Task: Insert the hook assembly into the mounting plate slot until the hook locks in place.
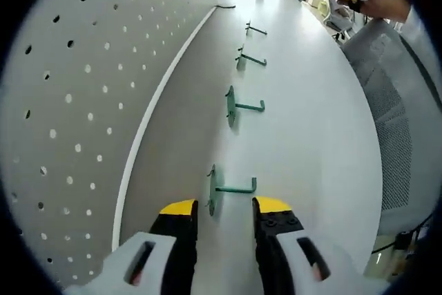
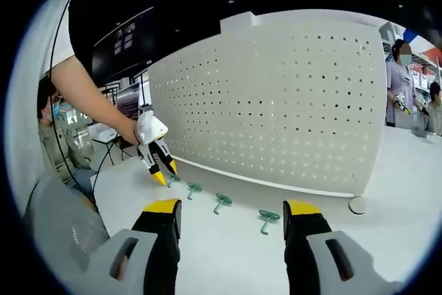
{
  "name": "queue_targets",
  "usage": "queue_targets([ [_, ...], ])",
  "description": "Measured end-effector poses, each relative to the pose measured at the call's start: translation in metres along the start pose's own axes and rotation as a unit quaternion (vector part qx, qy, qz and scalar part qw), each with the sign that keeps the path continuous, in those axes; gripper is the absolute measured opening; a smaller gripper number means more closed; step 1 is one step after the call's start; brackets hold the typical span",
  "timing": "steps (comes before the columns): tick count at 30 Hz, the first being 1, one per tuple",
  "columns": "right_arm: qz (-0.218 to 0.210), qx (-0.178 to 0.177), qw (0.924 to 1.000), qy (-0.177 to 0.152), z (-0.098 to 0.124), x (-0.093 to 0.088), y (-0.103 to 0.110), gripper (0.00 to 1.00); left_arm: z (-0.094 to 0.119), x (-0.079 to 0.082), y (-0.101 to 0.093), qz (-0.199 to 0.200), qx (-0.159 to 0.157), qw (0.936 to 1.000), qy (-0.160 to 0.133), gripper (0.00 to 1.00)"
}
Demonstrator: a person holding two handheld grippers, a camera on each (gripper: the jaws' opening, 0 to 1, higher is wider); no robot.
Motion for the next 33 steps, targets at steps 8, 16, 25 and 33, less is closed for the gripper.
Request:
queue_targets([
  [8, -0.003, -0.001, 1.0000, -0.004, 0.0004, 0.0004, -0.0004, 0.57, -0.0007, 0.0005, -0.0020, 0.009, 0.011, 0.9999, -0.002, 0.23],
  [16, -0.013, 0.001, 0.9999, -0.008, 0.0001, 0.0006, -0.0004, 0.57, -0.0014, 0.0008, 0.0006, 0.018, 0.042, 0.9989, 0.003, 0.07],
  [25, -0.013, 0.001, 0.9999, -0.007, -0.0002, -0.0001, -0.0007, 0.57, -0.0018, 0.0013, 0.0010, 0.014, 0.048, 0.9987, 0.007, 0.04],
  [33, -0.015, 0.001, 0.9998, -0.009, -0.0002, 0.0002, -0.0006, 0.56, -0.0020, 0.0032, -0.0002, -0.004, 0.049, 0.9987, 0.014, 0.04],
])
Point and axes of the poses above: the point that each gripper's makers call its tool centre point, and the gripper's own axes: z roughly backward along the fingers, y roughly to its left, x roughly out of its top, the point moved 10 cm from there along z, roughly backward along the fingers, and after that the axes turned 9 degrees about -y, right-handed, at the moved point
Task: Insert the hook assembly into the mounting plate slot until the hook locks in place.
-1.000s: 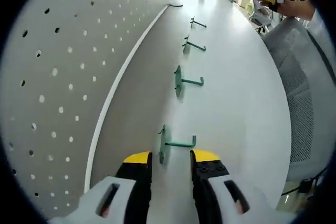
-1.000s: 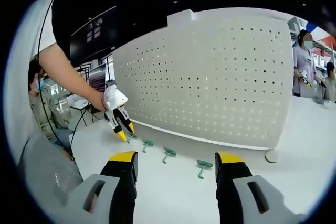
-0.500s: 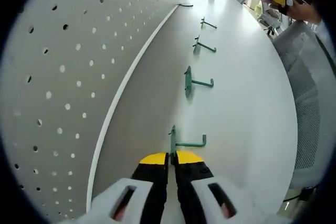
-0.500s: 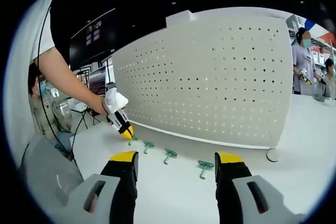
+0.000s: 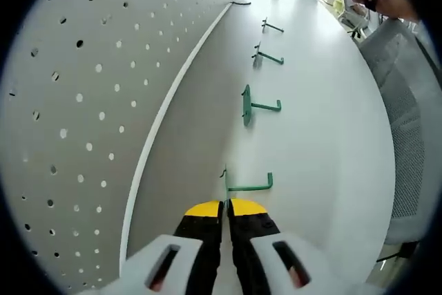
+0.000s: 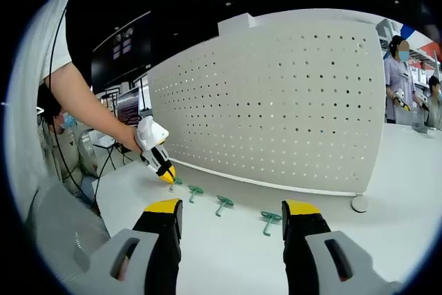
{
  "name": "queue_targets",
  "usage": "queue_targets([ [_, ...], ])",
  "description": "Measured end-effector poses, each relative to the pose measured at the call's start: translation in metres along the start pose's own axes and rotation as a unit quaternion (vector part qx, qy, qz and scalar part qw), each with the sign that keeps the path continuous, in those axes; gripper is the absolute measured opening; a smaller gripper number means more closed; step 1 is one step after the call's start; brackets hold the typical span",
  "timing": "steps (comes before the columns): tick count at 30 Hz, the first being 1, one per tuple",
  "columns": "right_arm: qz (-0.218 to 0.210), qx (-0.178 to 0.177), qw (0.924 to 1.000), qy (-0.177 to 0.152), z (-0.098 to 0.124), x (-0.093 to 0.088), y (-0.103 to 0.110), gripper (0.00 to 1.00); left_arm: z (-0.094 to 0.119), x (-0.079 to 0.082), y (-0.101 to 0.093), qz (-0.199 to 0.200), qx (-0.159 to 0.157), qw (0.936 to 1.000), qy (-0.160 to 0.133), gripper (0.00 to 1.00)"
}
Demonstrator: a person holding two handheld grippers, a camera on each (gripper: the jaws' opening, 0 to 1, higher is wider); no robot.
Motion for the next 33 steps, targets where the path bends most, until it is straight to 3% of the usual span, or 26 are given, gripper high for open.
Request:
queue_targets([
  [21, -0.001, -0.005, 1.0000, -0.002, 0.001, 0.001, -0.001, 0.56, 0.001, -0.001, -0.006, -0.013, 0.024, 0.9996, -0.011, 0.03],
  [24, -0.002, -0.007, 1.0000, -0.003, 0.001, 0.002, -0.001, 0.56, 0.001, -0.004, -0.005, 0.017, 0.033, 0.9989, -0.028, 0.02],
  [30, -0.002, -0.008, 1.0000, -0.005, 0.002, 0.003, -0.001, 0.56, 0.002, -0.004, -0.009, 0.010, 0.038, 0.9986, -0.036, 0.02],
  [33, -0.002, -0.006, 1.0000, -0.005, 0.001, 0.003, -0.001, 0.56, 0.005, -0.003, -0.009, 0.026, 0.043, 0.9977, -0.045, 0.02],
])
Point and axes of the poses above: the point that each gripper's makers call its tool centre point, and the gripper's own axes: z roughly backward along the fingers, y roughly to its left, x roughly out of its top, the point moved 10 cm from there along z, roughly backward along the fingers, and after that the axes turned 9 degrees about -y, right-handed, at the moved point
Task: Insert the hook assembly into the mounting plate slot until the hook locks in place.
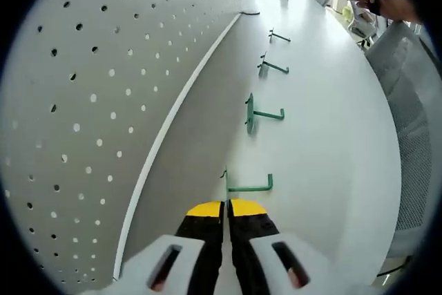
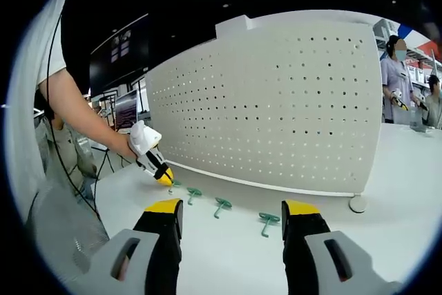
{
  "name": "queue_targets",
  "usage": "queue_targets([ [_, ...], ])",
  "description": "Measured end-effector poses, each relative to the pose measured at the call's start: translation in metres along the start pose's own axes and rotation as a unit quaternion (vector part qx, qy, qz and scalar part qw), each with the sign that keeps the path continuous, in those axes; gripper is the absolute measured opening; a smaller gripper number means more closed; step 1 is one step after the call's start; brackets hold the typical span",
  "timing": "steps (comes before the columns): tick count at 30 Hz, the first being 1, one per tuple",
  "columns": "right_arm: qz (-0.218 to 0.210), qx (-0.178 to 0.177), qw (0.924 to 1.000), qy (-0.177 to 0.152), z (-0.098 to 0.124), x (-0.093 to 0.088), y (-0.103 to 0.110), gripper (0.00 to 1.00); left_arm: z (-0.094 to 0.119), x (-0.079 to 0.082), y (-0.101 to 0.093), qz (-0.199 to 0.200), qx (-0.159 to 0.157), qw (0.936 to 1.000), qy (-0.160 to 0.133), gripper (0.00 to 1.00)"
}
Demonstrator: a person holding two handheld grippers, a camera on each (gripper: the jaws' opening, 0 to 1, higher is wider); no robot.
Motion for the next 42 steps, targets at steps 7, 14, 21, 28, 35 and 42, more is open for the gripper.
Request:
queue_targets([
  [7, -0.004, -0.005, 0.9999, -0.009, 0.001, 0.003, -0.002, 0.55, 0.011, 0.006, -0.003, 0.026, 0.018, 0.9987, -0.041, 0.02],
  [14, 0.001, -0.005, 0.9999, -0.012, 0.002, 0.005, -0.001, 0.55, 0.021, 0.013, -0.004, 0.036, 0.028, 0.9965, -0.071, 0.02],
  [21, -0.004, -0.001, 0.9998, -0.017, 0.001, 0.009, 0.001, 0.55, 0.029, 0.023, -0.005, 0.038, 0.036, 0.9938, -0.098, 0.02],
  [28, -0.001, 0.000, 0.9997, -0.024, 0.001, 0.014, 0.004, 0.55, 0.036, 0.033, -0.006, 0.031, 0.047, 0.9906, -0.125, 0.02],
  [35, 0.001, 0.003, 0.9995, -0.033, 0.002, 0.019, 0.006, 0.56, 0.044, 0.041, -0.007, 0.047, 0.054, 0.9855, -0.154, 0.02],
  [42, 0.006, 0.004, 0.9989, -0.047, 0.003, 0.025, 0.009, 0.59, 0.054, 0.048, -0.012, 0.057, 0.063, 0.9791, -0.185, 0.02],
])
Point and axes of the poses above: the point that each gripper's makers call its tool centre point, and the gripper's own axes: z roughly backward along the fingers, y roughly to its left, x roughly out of its top, the point moved 10 cm from there along z, roughly backward along the fingers, and after that the axes turned 9 degrees about -y, right-handed, at the moved point
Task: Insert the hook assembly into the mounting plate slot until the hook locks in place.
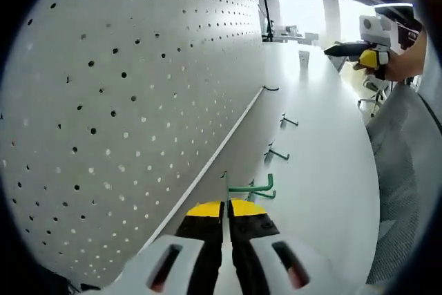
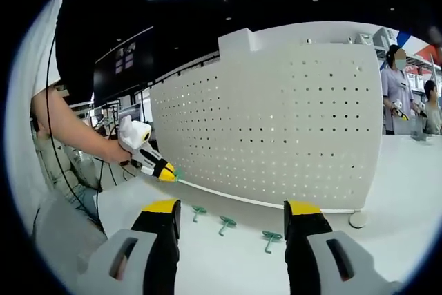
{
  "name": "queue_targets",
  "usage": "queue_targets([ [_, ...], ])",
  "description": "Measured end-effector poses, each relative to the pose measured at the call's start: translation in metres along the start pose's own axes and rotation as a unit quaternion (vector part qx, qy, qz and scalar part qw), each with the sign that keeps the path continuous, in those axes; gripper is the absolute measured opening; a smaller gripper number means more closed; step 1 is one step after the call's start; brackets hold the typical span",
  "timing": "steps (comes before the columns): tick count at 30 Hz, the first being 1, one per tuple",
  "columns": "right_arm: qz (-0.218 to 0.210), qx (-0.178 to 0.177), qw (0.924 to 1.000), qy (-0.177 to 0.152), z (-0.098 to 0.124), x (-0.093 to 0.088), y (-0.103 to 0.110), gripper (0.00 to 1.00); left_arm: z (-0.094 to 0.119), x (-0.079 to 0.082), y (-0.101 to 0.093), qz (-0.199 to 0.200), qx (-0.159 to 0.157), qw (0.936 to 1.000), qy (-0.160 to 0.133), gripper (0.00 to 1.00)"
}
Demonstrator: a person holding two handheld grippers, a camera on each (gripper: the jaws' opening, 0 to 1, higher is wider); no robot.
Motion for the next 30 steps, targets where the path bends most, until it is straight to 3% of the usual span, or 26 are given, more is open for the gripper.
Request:
queue_targets([
  [8, -0.003, 0.001, 0.9999, -0.012, 0.001, 0.005, 0.003, 0.59, 0.005, 0.010, -0.008, 0.030, 0.015, 0.9985, -0.044, 0.02],
  [17, -0.014, 0.002, 0.9995, -0.028, 0.003, 0.011, 0.008, 0.61, 0.002, 0.029, -0.023, 0.029, 0.012, 0.9961, -0.082, 0.02],
  [25, -0.018, -0.002, 0.9989, -0.043, 0.006, 0.018, 0.009, 0.61, 0.006, 0.042, -0.032, 0.056, 0.021, 0.9899, -0.128, 0.02],
  [30, -0.023, -0.002, 0.9983, -0.053, 0.006, 0.022, 0.011, 0.60, 0.009, 0.044, -0.038, 0.075, 0.009, 0.9853, -0.154, 0.03],
])
Point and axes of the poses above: the point that each gripper's makers call its tool centre point, and the gripper's own axes: z roughly backward along the fingers, y roughly to its left, x roughly out of its top, the point moved 10 cm from there along z, roughly backward along the fingers, and after that the axes turned 9 degrees about -y, right-handed, at the moved point
